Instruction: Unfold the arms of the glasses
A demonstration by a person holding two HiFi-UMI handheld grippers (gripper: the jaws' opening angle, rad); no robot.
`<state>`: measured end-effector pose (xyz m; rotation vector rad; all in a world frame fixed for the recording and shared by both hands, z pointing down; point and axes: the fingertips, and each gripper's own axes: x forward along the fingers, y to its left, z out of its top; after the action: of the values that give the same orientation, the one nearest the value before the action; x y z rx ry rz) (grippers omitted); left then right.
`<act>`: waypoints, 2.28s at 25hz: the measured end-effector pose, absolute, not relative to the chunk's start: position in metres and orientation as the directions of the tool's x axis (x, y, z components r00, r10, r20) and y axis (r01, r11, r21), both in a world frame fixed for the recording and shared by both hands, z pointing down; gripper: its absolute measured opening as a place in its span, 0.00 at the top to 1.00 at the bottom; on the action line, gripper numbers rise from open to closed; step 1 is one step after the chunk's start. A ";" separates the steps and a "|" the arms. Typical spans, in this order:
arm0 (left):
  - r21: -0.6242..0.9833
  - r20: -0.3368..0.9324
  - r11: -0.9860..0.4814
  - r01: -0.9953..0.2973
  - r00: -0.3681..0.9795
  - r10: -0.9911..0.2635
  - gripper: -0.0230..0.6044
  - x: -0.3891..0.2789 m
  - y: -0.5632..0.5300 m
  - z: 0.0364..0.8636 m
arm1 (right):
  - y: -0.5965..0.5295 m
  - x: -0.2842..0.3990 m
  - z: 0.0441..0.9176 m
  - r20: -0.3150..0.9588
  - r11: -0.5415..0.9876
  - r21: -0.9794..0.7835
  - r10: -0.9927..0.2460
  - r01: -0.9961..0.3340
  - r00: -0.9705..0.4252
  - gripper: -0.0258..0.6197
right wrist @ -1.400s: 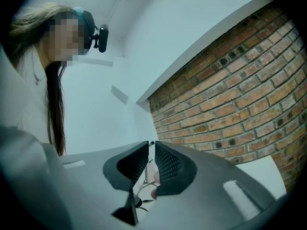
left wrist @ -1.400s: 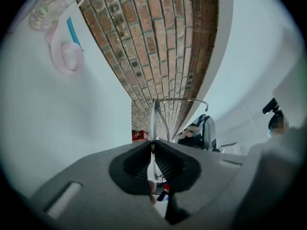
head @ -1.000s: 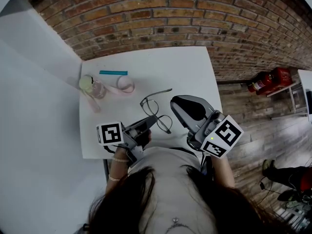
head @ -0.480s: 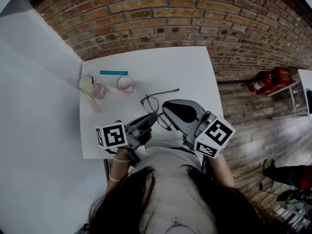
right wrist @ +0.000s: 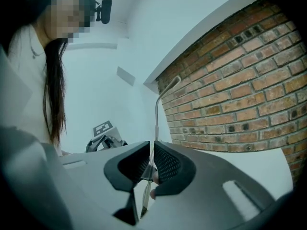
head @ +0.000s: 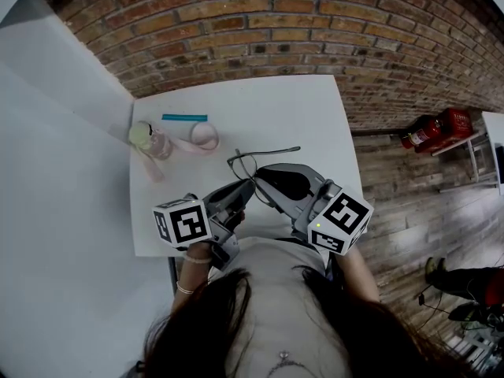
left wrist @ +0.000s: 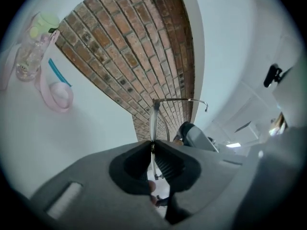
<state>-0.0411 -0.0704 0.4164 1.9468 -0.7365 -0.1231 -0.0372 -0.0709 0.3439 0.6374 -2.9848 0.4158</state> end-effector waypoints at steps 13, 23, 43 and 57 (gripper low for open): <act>0.787 0.229 -0.373 -0.492 0.794 -0.563 0.93 -0.037 -0.070 0.407 | -0.069 -0.044 0.351 0.140 0.884 -0.260 -0.363 -0.388 -0.921 0.89; 0.751 0.211 -0.428 -0.503 0.796 -0.567 0.93 -0.033 -0.070 0.398 | -0.072 -0.045 0.354 0.154 0.877 -0.277 -0.363 -0.392 -0.919 0.89; 0.832 0.186 -0.329 -0.446 0.784 -0.593 0.93 -0.045 -0.077 0.408 | -0.076 -0.042 0.349 0.136 0.866 -0.275 -0.395 -0.417 -0.909 0.92; 0.871 0.157 -0.283 -0.402 0.774 -0.614 0.93 -0.050 -0.080 0.409 | -0.078 -0.035 0.341 0.111 0.864 -0.273 -0.409 -0.424 -0.906 0.92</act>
<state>-0.0499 -0.0802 0.4090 1.9153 -0.7708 -0.2524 -0.0346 -0.0778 0.3411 0.6678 -2.9853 0.4541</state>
